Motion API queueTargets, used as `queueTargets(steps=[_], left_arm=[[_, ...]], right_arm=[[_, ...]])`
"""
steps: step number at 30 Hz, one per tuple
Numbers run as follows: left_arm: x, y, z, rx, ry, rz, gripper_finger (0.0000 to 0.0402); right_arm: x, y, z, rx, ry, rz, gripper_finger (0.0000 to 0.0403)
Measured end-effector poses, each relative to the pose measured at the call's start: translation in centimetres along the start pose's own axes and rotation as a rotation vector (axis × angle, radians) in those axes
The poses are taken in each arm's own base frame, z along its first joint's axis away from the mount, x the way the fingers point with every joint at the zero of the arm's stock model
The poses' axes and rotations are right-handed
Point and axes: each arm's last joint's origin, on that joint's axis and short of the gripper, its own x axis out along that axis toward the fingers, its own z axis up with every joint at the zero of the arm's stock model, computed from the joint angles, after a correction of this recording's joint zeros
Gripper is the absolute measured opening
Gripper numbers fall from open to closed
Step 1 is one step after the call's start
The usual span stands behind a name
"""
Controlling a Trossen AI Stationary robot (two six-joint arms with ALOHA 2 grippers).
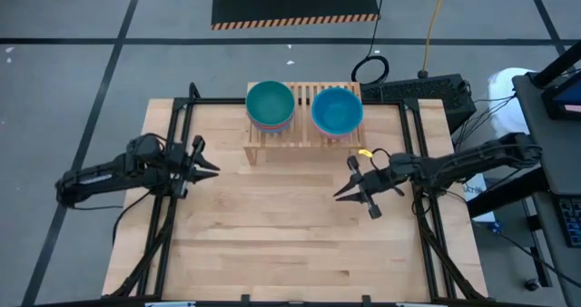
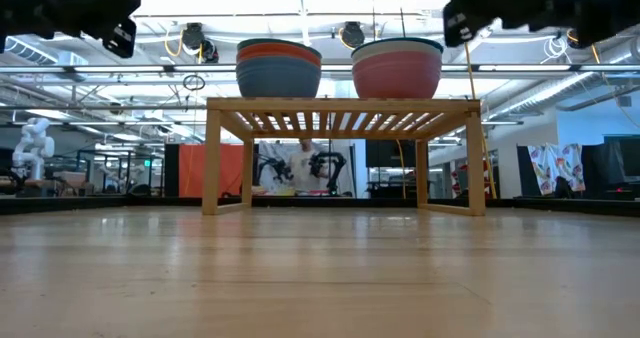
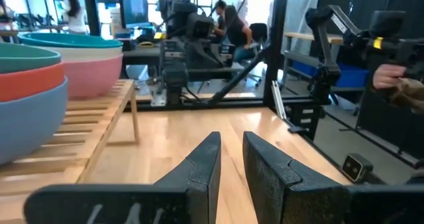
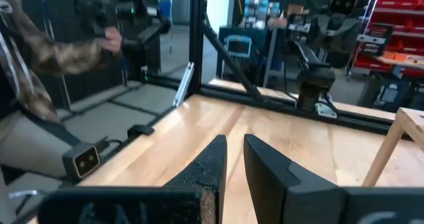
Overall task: Place and stack bowls onto a shelf
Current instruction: Return to Home Position
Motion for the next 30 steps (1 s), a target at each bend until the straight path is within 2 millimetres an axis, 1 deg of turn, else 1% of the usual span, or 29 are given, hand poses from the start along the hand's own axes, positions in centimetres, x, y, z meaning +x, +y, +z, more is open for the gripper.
queueTargets(steps=[4,10,14,19,23,30], left_arm=[[0.2,-0.2,-0.2,0.016,0.006,-0.004,0.0072],[0.3,-0.6,-0.2,0.026,0.008,-0.008,0.0072],[0.4,-0.7,-0.3,0.026,0.009,-0.012,0.0072],[0.4,-0.9,-0.3,0.020,0.009,-0.031,0.0072],[0.4,-1.0,-0.3,0.018,0.009,-0.023,0.0072],[0.5,-1.2,-0.3,0.010,0.010,-0.032,0.0072]], right_arm=[[-1.4,0.4,-1.1,0.005,-0.063,-0.004,0.0045],[-3.6,0.9,-1.8,-0.006,-0.117,-0.056,0.0045],[-4.9,1.3,-2.5,-0.017,-0.151,-0.060,0.0045],[-6.2,1.7,-3.5,-0.022,-0.184,-0.067,0.0045],[-6.9,1.8,-4.0,-0.033,-0.210,-0.089,0.0045],[-8.0,2.1,-3.3,-0.073,-0.305,-0.097,0.0045]])
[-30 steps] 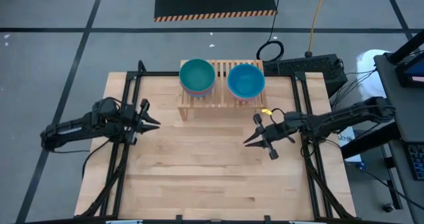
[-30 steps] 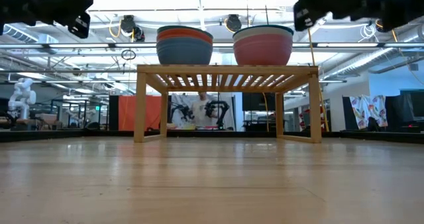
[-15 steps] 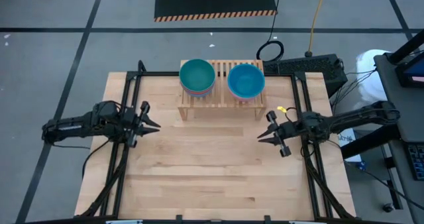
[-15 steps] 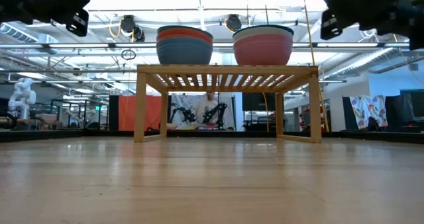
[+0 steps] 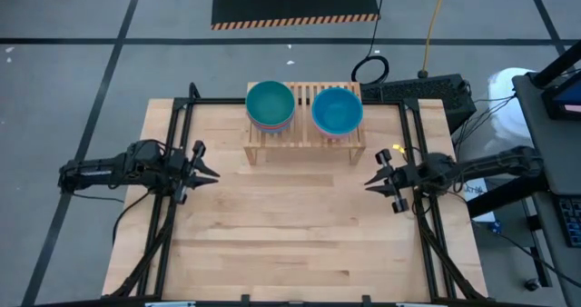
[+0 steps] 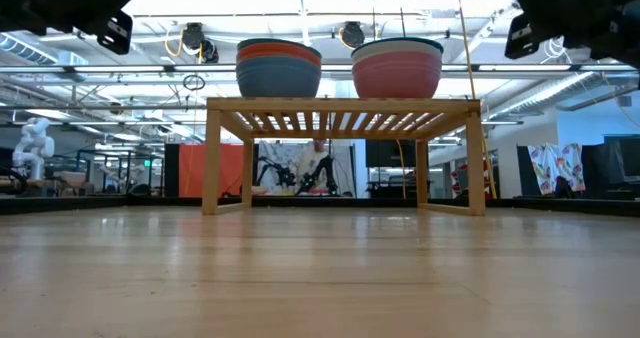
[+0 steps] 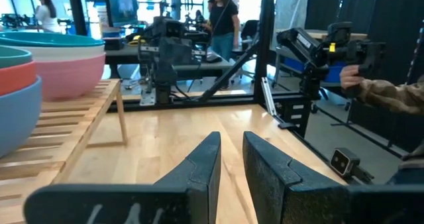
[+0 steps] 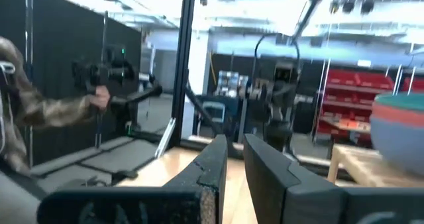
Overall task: Place and stack bowls onto a shelf
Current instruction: Return to Home Position
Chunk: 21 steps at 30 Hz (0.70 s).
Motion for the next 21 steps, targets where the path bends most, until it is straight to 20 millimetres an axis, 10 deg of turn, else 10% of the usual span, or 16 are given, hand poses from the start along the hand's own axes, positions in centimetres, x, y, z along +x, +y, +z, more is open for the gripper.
queueTargets(steps=[21], left_arm=[[0.0,-0.3,-0.8,0.012,0.080,-0.038,0.0072]], right_arm=[[-1.2,0.2,-3.4,0.231,0.371,-0.093,0.0045]])
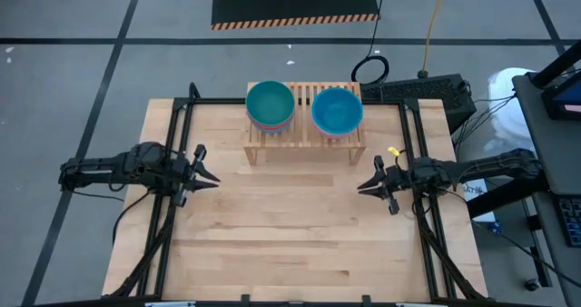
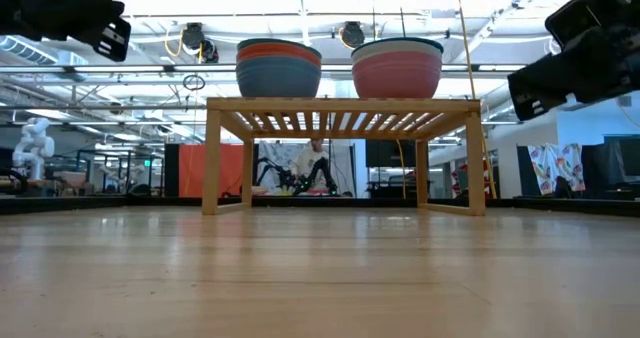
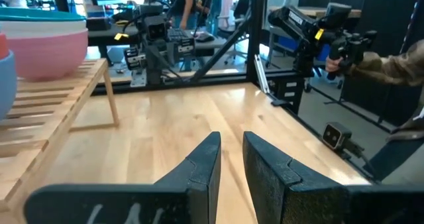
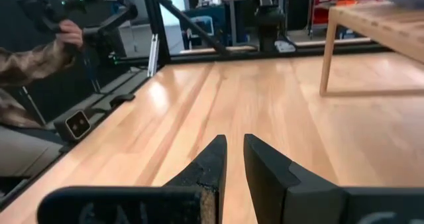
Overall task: Place and stack bowls onto a shelf
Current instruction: Return to Home Position
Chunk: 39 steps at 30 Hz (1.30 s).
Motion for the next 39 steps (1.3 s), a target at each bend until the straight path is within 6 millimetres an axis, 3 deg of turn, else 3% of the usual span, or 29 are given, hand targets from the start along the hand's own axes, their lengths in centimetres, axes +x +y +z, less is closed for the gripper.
queueTargets(steps=[15,39], left_arm=[[-0.1,-0.1,-1.2,0.051,0.122,-0.008,0.0072],[-0.2,-0.1,-1.7,0.107,0.168,-0.010,0.0072]], right_arm=[[0.0,0.0,-0.1,0.039,0.013,-0.001,0.0045],[0.0,0.0,-0.1,0.109,0.007,0.004,0.0045]])
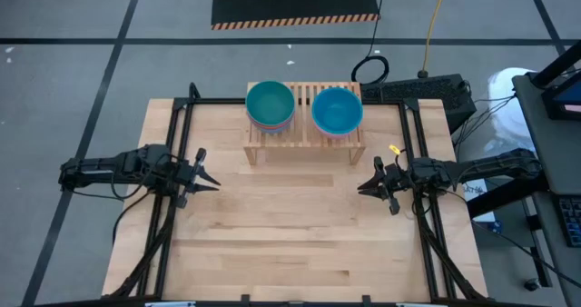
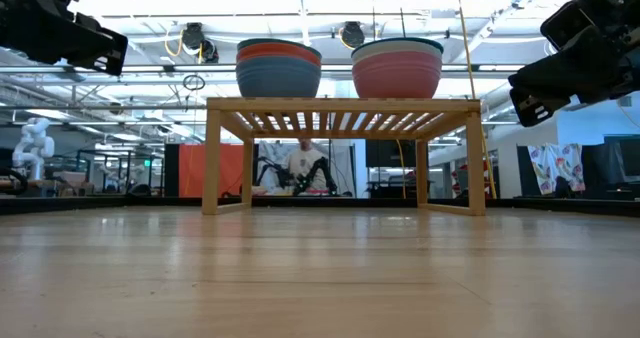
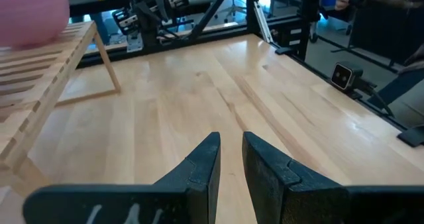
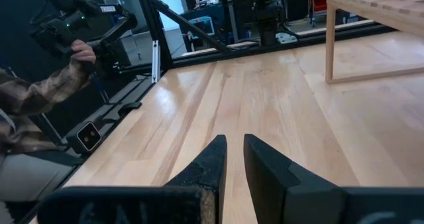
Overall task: Place and stack bowls onto a shelf
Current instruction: Return to Home Position
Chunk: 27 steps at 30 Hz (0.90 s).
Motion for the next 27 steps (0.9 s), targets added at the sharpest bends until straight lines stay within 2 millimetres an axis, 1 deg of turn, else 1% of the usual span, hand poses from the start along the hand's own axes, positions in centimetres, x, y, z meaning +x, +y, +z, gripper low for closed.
queueTargets(steps=[9,15,19,23,25,27], left_arm=[[0.1,0.0,-0.1,0.009,-0.006,0.001,0.0072],[1.0,-0.1,-2.4,0.007,-0.049,0.009,0.0072],[0.8,-0.2,-2.5,0.063,-0.120,0.024,0.0072],[0.7,-0.3,-3.0,0.100,-0.133,0.027,0.0072],[0.9,-0.4,-3.4,0.097,-0.128,0.024,0.0072],[0.9,-0.4,-3.4,0.093,-0.124,0.020,0.0072]], right_arm=[[0.0,0.0,0.0,0.000,0.000,0.000,0.0045],[0.0,0.0,0.0,0.005,-0.001,0.001,0.0045],[0.0,0.0,0.1,0.007,-0.008,0.002,0.0045],[0.0,0.0,0.2,0.005,-0.020,0.005,0.0045],[0.0,0.1,0.3,0.004,-0.030,0.008,0.0045],[0.0,0.1,0.4,0.003,-0.041,0.010,0.0045]])
